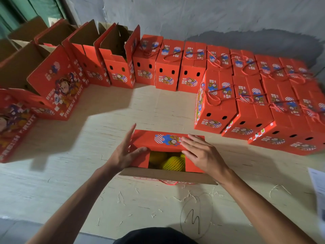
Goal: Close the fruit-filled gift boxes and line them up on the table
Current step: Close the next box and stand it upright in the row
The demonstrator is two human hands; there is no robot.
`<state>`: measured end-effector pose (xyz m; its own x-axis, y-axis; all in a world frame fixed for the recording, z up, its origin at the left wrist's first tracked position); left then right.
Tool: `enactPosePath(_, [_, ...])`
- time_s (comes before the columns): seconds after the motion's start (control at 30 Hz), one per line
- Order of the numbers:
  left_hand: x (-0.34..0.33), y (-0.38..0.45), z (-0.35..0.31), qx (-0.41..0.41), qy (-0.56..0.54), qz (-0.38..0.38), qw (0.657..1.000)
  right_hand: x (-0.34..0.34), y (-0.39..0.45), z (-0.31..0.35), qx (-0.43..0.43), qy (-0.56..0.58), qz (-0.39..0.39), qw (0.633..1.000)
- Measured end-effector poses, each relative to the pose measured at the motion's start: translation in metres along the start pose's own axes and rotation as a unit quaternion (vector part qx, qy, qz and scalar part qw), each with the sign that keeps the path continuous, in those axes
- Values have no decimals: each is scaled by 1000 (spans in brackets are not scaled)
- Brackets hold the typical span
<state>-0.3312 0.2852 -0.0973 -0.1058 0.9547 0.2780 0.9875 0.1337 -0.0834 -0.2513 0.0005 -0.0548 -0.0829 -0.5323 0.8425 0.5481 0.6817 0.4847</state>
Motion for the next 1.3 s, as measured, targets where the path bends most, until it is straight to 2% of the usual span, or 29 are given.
enactPosePath(0.1, [1,4,-12,-73,108,32,991,1,0,-3,-12,24,-1,1000])
enactPosePath(0.27, [-3,6,-17,-103,163,57,980,2,1,-2,-21,39,16,999])
enactPosePath(0.33, [-4,5,-17,-104,157,67,980,3,1,-2,-27,55,30,998])
enactPosePath(0.43, [-4,2,-13,-99,91,84,987,5,-1,-4,-43,88,58,994])
enactPosePath(0.53, [-4,0,-12,-83,40,93,991,7,-2,-11,-109,107,68,986])
enactPosePath(0.6, [-5,0,-14,-85,35,64,994,4,-6,-18,-176,107,65,976])
enactPosePath(0.67, [-5,-1,-16,-92,42,27,994,0,-14,-28,-274,173,55,944])
enactPosePath(0.7, [-5,-1,-15,-84,44,15,995,-3,-20,-33,-334,233,53,912])
enactPosePath(0.77, [-4,1,-9,-27,5,-4,1000,-14,-32,-36,-422,327,69,843])
enactPosePath(0.83, [-5,0,1,51,-92,-9,994,-18,-39,-36,-450,370,66,810])
enactPosePath(0.93, [-9,-1,11,104,-122,17,987,-16,-40,-38,-432,371,57,820])
enactPosePath(1.13, [-1,3,8,97,-72,12,993,-13,-39,-39,-434,349,56,829])
enactPosePath(1.23, [-6,2,12,89,-83,11,993,-15,-41,-39,-443,362,46,819])
enactPosePath(1.3, [-5,0,4,61,-53,-5,997,-16,-41,-37,-429,370,64,822])
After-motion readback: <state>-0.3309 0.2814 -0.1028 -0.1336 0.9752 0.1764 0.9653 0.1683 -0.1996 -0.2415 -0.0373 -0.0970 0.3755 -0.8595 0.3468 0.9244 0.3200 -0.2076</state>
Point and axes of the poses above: each hand's wrist, its own y-axis towards the middle knuckle, its own x-axis out of the back of the hand, z = x × y, the point moved 6 cm from there along y, towards the middle knuckle, and after that the axes turned 3 degrees about -x, right-handed, at the moved point
